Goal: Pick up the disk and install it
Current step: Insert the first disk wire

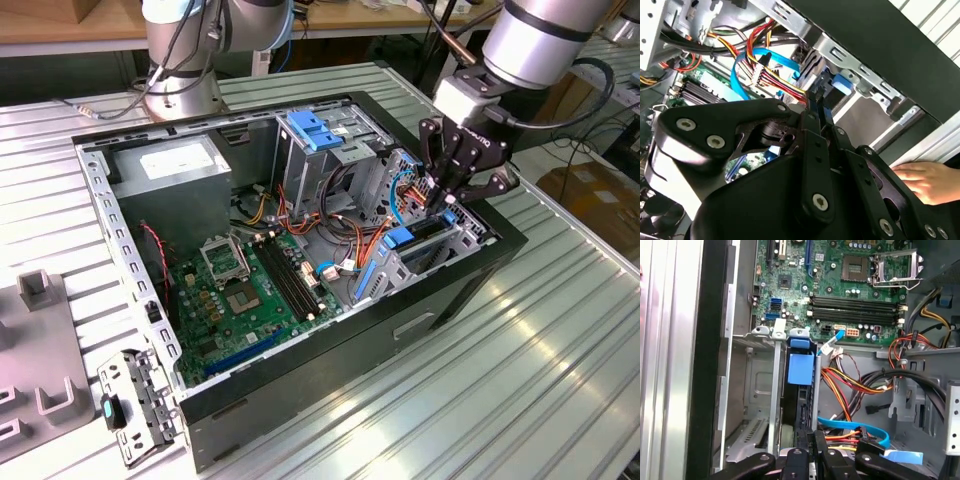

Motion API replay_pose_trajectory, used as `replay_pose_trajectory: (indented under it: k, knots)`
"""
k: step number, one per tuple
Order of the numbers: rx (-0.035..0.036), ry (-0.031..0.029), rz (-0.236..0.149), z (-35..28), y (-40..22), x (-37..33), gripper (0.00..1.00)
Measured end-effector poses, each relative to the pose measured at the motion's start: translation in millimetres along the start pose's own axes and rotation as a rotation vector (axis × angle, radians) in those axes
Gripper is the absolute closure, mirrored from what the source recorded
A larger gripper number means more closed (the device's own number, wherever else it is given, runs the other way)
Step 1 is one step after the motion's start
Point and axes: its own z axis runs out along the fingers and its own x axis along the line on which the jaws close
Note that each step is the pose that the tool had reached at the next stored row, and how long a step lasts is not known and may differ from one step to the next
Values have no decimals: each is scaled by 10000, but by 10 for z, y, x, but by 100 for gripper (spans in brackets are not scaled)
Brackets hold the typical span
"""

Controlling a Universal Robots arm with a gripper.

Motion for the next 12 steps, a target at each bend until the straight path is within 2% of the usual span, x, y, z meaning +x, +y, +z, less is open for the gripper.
replay_pose_trajectory:
  k: [2,5,12]
  knots:
    - [5,1,1,1,12,35,83]
    - [23,0,13,11,38,34,83]
    - [26,0,114,34,29,35,83]
